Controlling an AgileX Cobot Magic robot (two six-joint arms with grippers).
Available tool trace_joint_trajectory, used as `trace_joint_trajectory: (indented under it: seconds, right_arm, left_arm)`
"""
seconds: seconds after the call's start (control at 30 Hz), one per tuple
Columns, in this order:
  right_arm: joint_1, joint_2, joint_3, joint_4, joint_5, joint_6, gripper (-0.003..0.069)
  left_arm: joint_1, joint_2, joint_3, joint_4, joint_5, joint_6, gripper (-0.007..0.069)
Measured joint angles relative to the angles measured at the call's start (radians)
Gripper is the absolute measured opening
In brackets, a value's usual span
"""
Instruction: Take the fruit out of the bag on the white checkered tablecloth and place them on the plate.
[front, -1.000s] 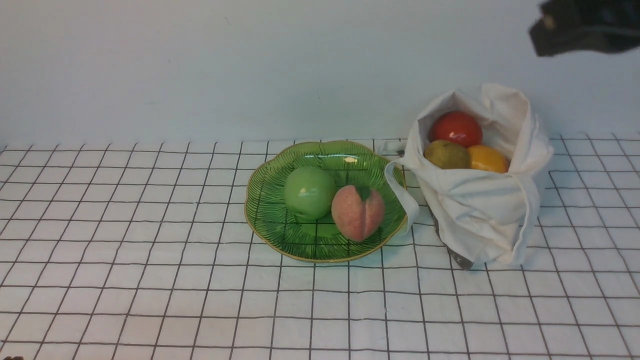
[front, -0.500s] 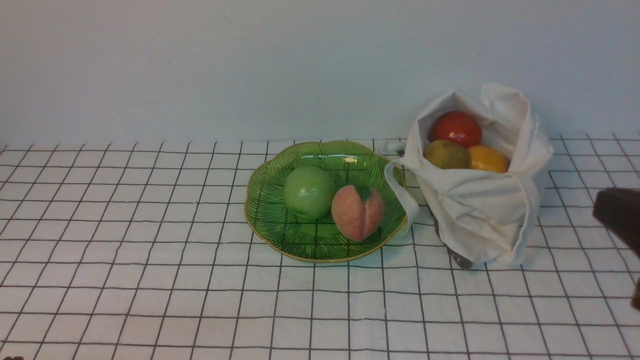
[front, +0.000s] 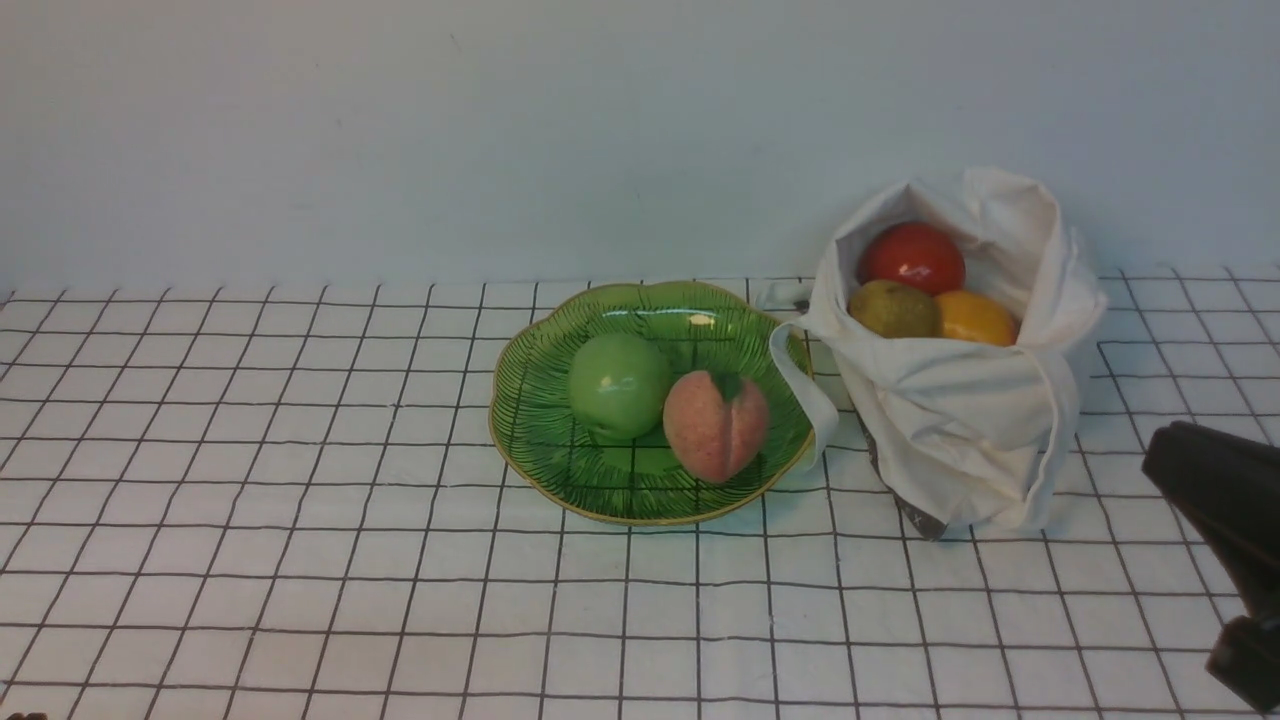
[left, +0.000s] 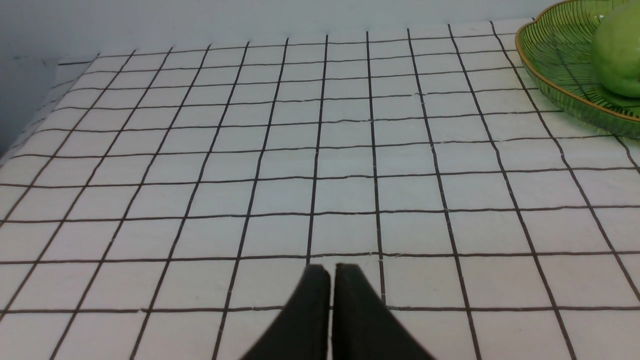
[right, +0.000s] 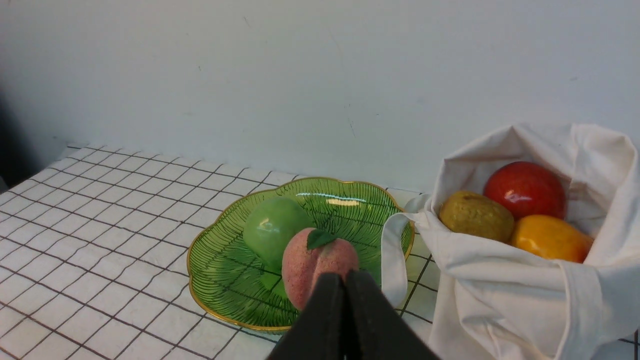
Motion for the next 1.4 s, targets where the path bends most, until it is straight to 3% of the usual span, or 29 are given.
trace_joint_trajectory:
  seconds: [0.53,1.0,1.4]
  right_arm:
    - [-0.007,-0.065,0.052,0.001,0.031,-0.003,-0.0014]
    - [-0.342,-0.537,0.375,0.111,0.106,-0.081,-0.0014]
    - [-0.374,-0.607,0.406,0.056,0.227,-0.085,-0.0014]
  left_arm:
    - [0.000,0.000,0.000,0.000,0.000,0.000,-0.0008]
    - [0.000,0.000,0.000,0.000,0.000,0.000,-0.0008]
    - [0.000,0.000,0.000,0.000,0.000,0.000,-0.0008]
